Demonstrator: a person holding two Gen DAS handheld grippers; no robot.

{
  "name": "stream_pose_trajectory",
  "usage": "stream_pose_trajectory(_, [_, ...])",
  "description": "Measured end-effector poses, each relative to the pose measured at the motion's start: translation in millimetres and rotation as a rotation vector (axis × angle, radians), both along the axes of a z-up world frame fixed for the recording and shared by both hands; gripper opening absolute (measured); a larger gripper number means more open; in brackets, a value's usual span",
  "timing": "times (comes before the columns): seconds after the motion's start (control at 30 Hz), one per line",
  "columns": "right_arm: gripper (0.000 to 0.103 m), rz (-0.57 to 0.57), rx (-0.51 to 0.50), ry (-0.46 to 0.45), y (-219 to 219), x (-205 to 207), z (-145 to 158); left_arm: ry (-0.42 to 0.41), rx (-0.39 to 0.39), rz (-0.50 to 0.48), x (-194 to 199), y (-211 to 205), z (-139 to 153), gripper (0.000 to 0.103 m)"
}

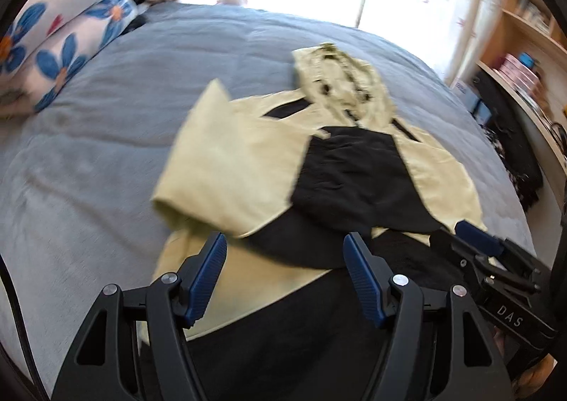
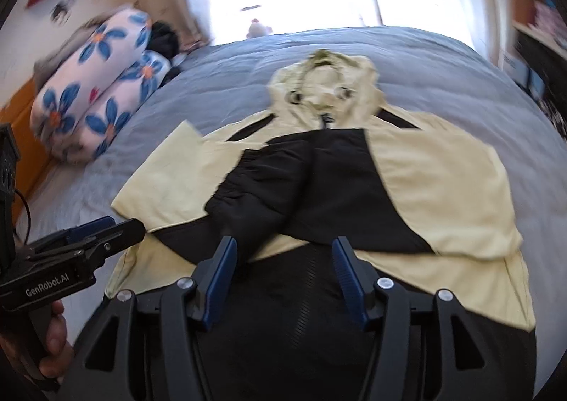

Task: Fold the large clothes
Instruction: 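Fold the held sleeve across the jacket chest and open the left tool, then grasp the folded black cuff with the right tool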

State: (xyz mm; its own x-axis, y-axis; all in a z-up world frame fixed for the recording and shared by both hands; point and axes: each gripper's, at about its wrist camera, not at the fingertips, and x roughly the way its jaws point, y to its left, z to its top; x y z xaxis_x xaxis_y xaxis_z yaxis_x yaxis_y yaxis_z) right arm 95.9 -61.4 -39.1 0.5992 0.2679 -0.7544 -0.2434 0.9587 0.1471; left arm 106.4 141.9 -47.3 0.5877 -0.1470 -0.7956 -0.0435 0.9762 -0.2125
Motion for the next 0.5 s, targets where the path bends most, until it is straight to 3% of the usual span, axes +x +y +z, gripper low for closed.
stream_pose_trajectory(0.23, [0.058,0.135,-0.143,0.05,60,25,-32,0.059,-0.039,0.065,-2,36,-26,0.067])
stream_pose_trajectory(0.47, [0.057,0.127,-0.4,0.073,90,52,-72,0.063,-0.061,0.081,0,44,-35,0.067])
stream_pose_trajectory(0.5, [0.042,0.129,-0.4,0.07,91,55,-73,0.065,-0.063,0.082,0,45,-36,0.067])
